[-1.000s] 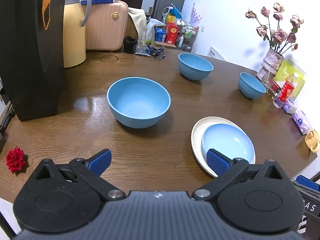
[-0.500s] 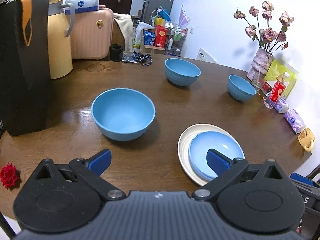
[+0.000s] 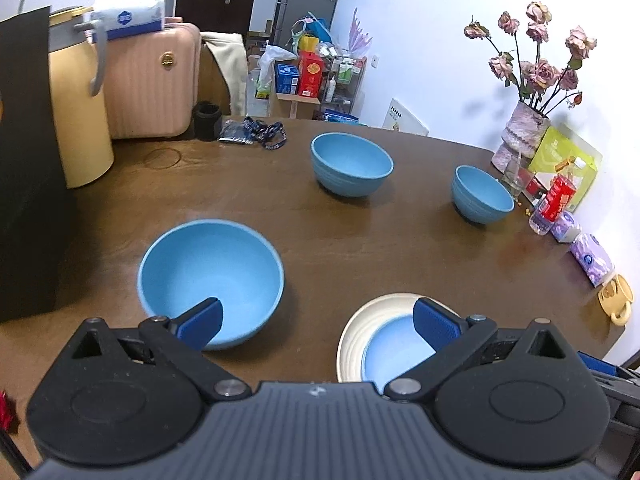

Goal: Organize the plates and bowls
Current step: 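Withdraw both grippers and move them to the light-blue bowl near the black bag, then close both grippers on the rim of the light-blue bowl, then lift the bowl with both grippers and carry it over another light-blue bowl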

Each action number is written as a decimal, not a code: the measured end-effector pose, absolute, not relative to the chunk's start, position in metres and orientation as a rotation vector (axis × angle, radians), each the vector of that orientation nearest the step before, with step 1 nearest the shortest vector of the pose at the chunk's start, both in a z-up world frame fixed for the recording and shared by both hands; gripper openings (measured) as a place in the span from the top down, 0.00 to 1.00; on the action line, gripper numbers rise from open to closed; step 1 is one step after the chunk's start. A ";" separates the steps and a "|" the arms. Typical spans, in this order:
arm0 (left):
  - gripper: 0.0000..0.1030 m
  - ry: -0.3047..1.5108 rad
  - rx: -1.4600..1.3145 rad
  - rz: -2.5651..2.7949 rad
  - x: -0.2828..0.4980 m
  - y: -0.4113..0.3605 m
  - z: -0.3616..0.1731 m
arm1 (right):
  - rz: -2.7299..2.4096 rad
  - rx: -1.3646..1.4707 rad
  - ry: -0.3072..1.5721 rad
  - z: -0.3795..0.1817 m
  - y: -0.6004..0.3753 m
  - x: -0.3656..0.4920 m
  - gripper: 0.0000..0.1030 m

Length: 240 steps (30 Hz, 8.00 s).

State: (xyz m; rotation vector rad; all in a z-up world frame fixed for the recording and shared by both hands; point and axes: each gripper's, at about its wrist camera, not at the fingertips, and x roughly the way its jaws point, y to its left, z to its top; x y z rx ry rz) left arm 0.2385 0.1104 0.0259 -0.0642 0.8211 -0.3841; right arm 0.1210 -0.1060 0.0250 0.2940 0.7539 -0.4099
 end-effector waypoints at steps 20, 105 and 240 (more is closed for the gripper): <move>0.00 0.858 -0.051 -0.408 0.300 0.088 0.021 | -0.431 0.304 0.827 0.018 -0.132 0.191 0.00; 0.38 1.230 -0.325 0.312 0.587 -0.059 -0.097 | 0.077 0.162 1.174 -0.098 -0.265 0.607 0.67; 0.86 1.067 -0.379 0.370 0.350 0.125 0.020 | 0.335 0.098 1.004 0.023 -0.049 0.387 0.94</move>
